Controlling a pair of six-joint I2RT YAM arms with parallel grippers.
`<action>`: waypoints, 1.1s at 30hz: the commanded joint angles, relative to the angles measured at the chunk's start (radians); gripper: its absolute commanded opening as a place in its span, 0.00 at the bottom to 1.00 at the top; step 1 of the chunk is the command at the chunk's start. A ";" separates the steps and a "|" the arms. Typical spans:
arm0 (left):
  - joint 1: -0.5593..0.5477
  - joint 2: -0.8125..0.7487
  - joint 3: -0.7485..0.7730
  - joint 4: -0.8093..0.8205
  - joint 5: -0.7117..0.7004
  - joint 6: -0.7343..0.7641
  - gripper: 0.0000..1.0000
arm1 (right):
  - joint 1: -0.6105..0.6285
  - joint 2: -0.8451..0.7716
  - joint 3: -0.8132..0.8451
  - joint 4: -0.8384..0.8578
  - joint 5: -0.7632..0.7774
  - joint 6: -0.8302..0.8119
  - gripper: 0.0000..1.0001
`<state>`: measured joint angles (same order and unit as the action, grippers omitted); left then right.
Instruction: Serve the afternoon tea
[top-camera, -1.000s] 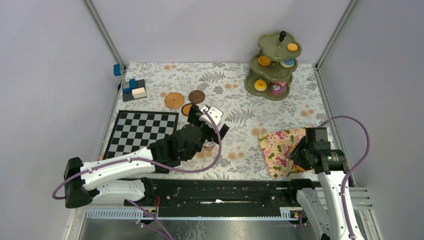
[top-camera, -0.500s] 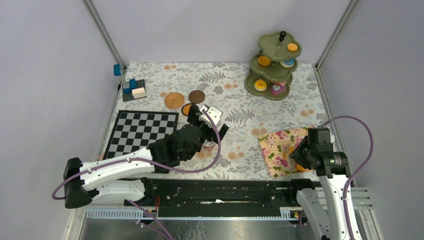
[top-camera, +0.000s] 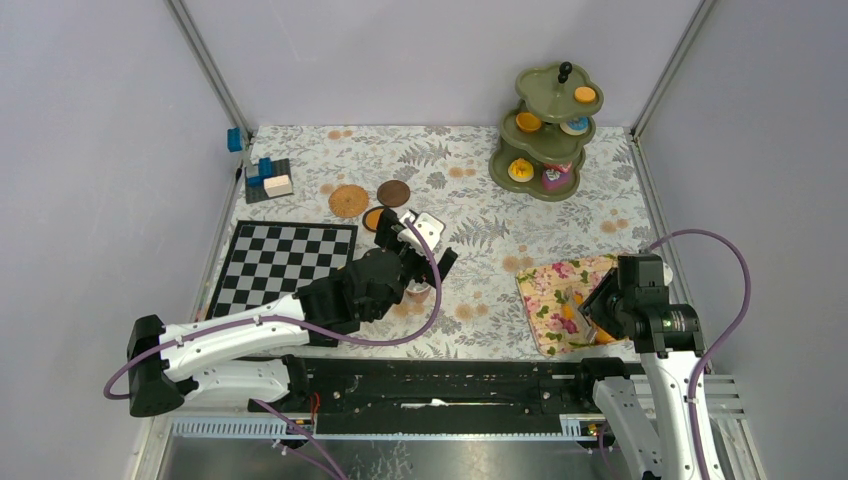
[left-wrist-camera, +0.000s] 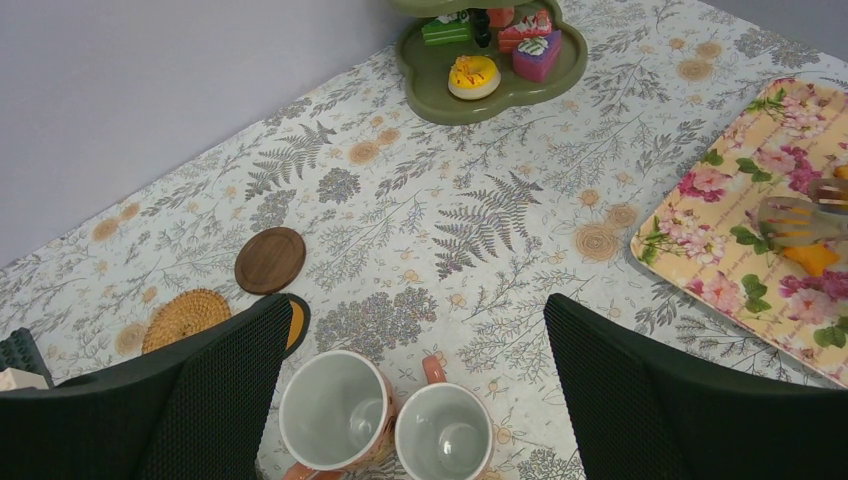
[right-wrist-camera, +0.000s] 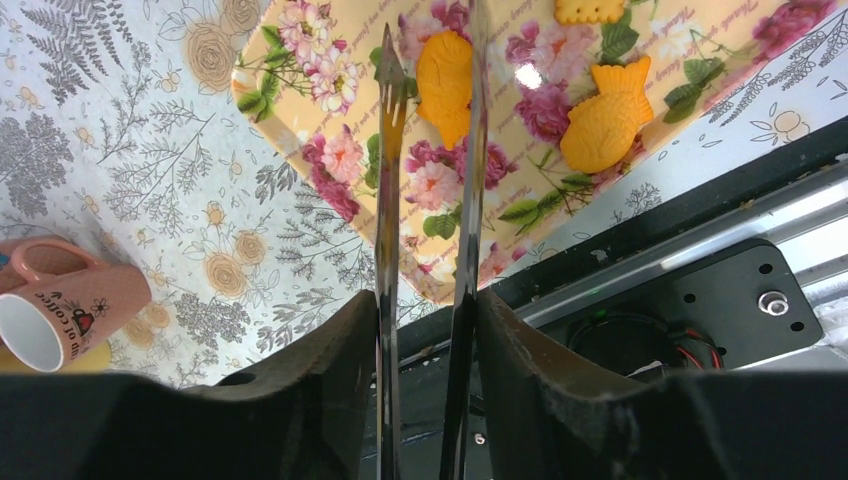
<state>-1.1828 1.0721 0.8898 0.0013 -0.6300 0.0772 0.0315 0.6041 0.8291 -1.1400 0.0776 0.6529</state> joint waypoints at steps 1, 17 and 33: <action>0.005 -0.017 0.005 0.035 0.012 -0.013 0.99 | -0.001 0.006 0.036 -0.042 0.021 -0.027 0.48; 0.005 0.001 0.009 0.031 0.026 -0.022 0.99 | -0.002 -0.004 0.000 -0.091 -0.133 -0.044 0.47; 0.004 0.012 0.011 0.031 0.019 -0.019 0.99 | -0.001 -0.008 0.010 -0.081 -0.082 -0.031 0.28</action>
<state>-1.1828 1.0817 0.8898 -0.0025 -0.6167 0.0689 0.0315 0.6056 0.8265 -1.2293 -0.0189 0.6186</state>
